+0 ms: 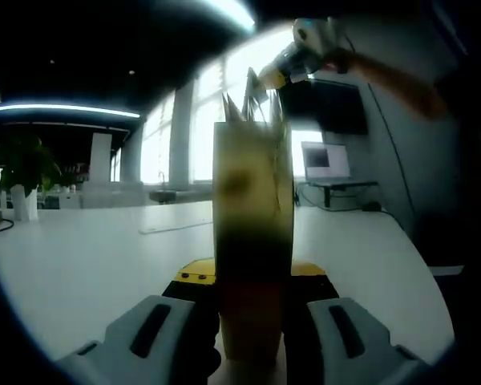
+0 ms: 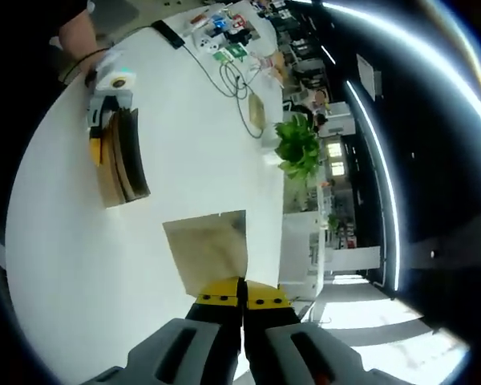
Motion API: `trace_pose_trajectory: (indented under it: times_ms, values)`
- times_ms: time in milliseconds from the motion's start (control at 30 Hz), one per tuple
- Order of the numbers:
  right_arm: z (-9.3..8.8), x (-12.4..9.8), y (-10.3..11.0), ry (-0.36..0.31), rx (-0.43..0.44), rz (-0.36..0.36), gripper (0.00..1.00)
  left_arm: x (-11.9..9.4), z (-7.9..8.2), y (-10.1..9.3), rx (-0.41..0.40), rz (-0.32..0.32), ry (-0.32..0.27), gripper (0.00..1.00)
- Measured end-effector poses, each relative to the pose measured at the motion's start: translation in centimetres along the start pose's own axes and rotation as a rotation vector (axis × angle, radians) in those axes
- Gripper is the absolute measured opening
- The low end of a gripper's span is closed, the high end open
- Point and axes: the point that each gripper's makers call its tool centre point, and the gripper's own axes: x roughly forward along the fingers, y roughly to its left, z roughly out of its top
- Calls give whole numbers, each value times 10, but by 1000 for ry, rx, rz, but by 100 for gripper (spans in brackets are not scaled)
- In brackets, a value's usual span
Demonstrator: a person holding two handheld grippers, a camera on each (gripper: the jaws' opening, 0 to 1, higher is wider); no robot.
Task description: Extract single mask from mask box in order stack masks on table
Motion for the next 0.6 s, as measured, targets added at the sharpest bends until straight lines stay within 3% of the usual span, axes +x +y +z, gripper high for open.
trace_pose_trajectory:
  times_ms: [600]
  values:
    - [-14,40,32,59,50,-11,0,0,0,0,-2,-2,1,20]
